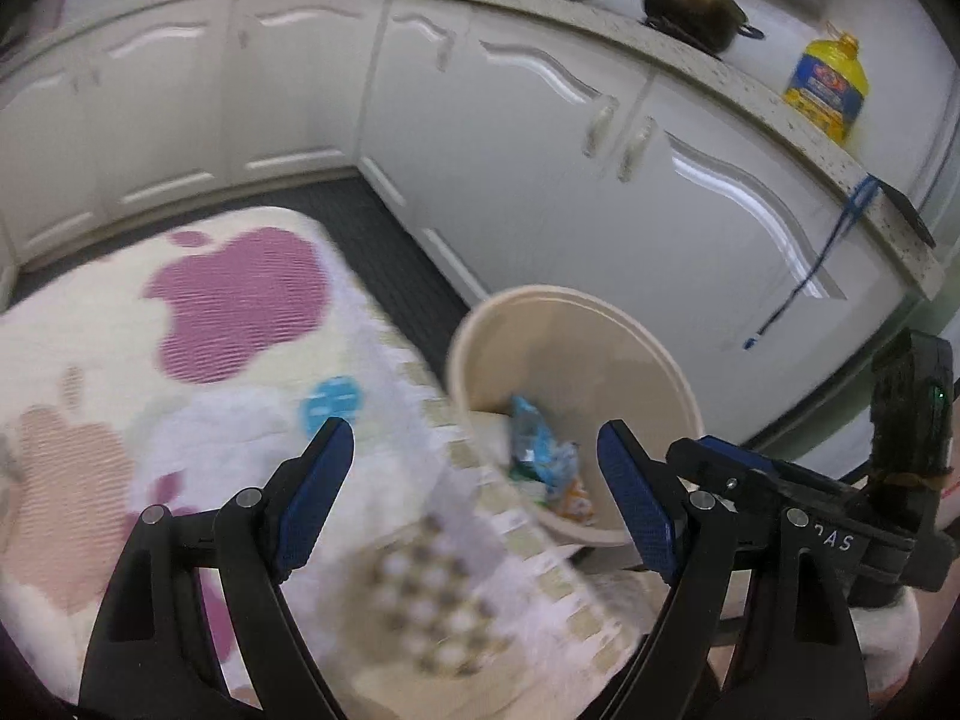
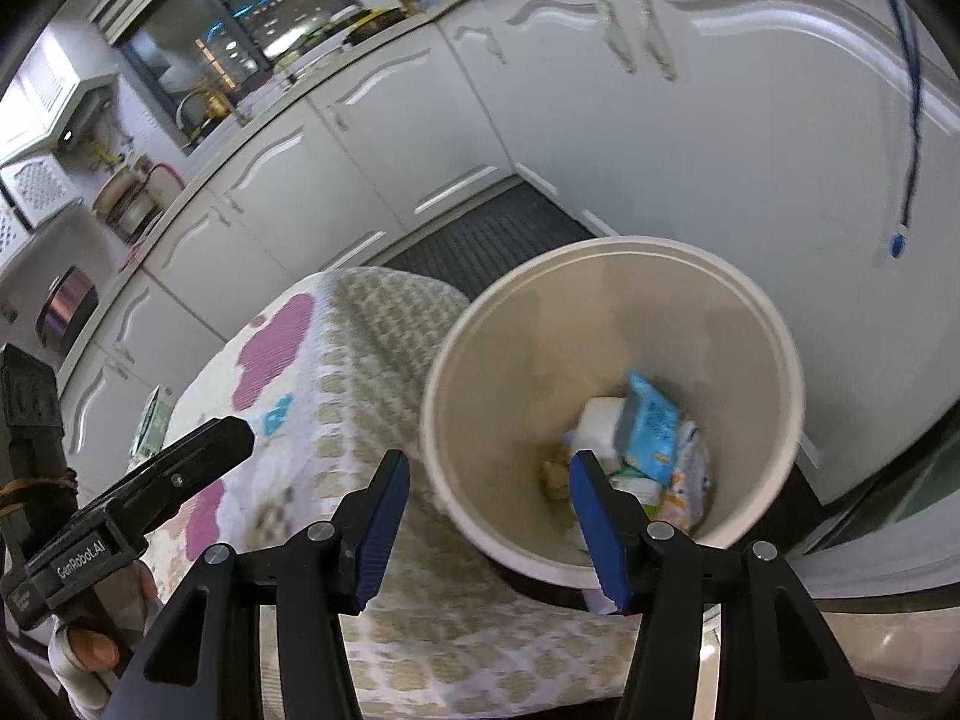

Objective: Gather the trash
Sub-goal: 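Move both open tools back toward the boxes on the table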

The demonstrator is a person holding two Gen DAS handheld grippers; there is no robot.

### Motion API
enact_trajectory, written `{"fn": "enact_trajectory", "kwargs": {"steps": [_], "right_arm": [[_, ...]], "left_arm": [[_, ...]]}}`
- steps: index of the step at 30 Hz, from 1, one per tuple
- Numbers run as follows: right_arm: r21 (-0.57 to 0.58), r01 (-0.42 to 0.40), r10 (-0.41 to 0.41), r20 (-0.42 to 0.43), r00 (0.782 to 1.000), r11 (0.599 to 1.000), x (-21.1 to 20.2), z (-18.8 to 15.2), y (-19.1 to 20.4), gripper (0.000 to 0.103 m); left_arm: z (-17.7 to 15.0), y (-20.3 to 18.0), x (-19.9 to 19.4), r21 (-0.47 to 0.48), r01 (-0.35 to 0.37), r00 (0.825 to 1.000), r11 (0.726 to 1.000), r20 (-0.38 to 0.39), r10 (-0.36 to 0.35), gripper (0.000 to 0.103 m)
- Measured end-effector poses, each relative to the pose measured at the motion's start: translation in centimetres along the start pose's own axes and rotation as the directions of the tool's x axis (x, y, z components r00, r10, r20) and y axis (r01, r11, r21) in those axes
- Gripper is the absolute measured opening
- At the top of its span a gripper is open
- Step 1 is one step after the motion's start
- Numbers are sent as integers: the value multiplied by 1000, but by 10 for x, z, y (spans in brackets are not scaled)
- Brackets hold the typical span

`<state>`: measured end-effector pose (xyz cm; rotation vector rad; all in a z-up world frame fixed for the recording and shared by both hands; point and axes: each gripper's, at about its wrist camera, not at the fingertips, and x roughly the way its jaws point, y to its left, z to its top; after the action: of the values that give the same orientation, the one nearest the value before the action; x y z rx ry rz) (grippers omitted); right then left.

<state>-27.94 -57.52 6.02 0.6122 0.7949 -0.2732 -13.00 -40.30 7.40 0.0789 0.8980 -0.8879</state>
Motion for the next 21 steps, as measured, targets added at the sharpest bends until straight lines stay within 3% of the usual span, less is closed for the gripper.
{"fn": "enact_trajectory", "kwargs": {"steps": [9,21], "right_arm": [[-102,-77,74,-38,997,992,14,-4,65,58],[-249,-197,169,-131,977,948,48,-22,161,60]], "left_arm": [[-20,57,-53,-29,-117,993,993,20,117,83],[-52,172,-123,-69,-237,971,969,7,239,83]]}}
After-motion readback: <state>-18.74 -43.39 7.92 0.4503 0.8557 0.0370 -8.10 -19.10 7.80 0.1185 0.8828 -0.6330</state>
